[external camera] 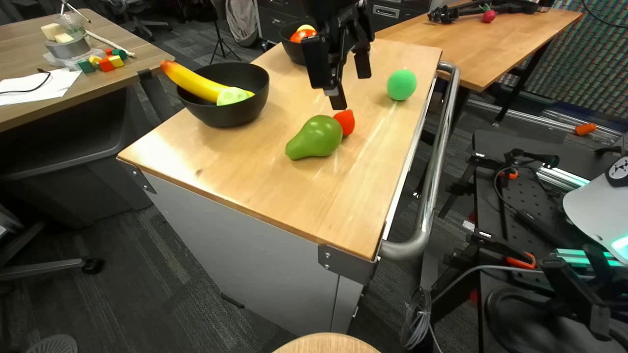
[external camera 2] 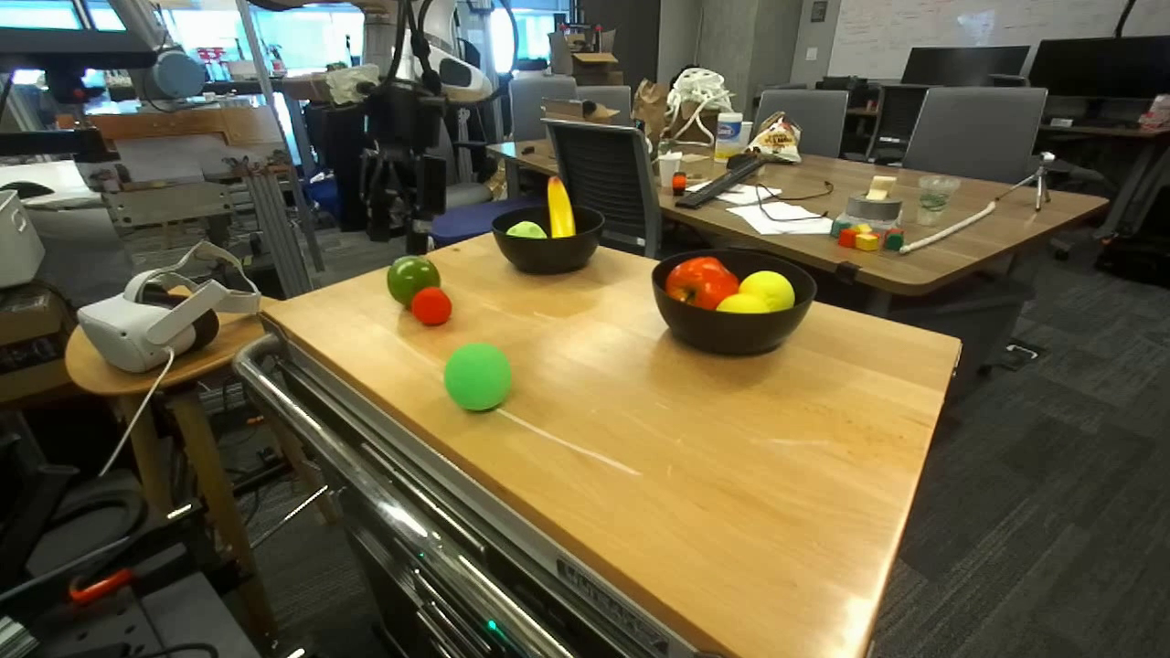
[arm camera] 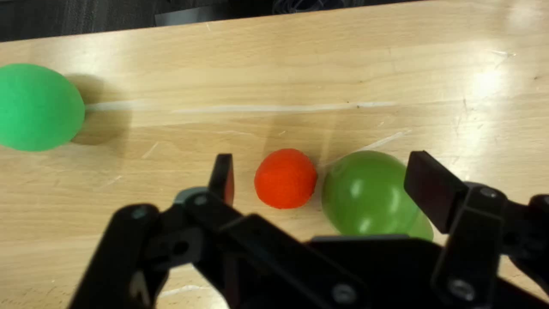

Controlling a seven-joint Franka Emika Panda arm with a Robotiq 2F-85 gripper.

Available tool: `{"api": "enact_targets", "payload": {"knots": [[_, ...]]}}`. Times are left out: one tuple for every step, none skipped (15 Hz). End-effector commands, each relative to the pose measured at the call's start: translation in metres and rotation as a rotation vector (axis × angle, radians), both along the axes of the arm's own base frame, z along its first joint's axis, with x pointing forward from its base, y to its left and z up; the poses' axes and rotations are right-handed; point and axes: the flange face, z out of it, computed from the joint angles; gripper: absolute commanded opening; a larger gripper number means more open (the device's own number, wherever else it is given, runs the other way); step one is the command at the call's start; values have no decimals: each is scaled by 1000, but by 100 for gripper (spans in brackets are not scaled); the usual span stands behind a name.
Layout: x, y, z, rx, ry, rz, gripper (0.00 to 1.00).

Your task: Pick up the fruit toys from the top of the cabinet and put them in the two black bowls.

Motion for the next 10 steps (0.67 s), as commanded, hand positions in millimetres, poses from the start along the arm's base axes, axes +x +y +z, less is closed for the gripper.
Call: {"api": "enact_targets", "payload": {"knots": [[0, 3, -4, -20, -32, 11, 100], [-1, 7, -8, -14, -36, 30, 100], [-1, 11, -11, -3, -31, 52, 100], [-3, 18, -12, 25, -1, 90, 100], [-7, 25, -11, 85, 44, 147, 100], [-12, 32, -1, 116, 62, 185, 100], [-17, 36, 7, 139, 70, 238, 100], [-21, 31, 18, 137, 75, 300, 100], [-22, 28, 24, 140, 92, 357, 100], [-23, 22, 28, 144, 112, 411, 100]]}}
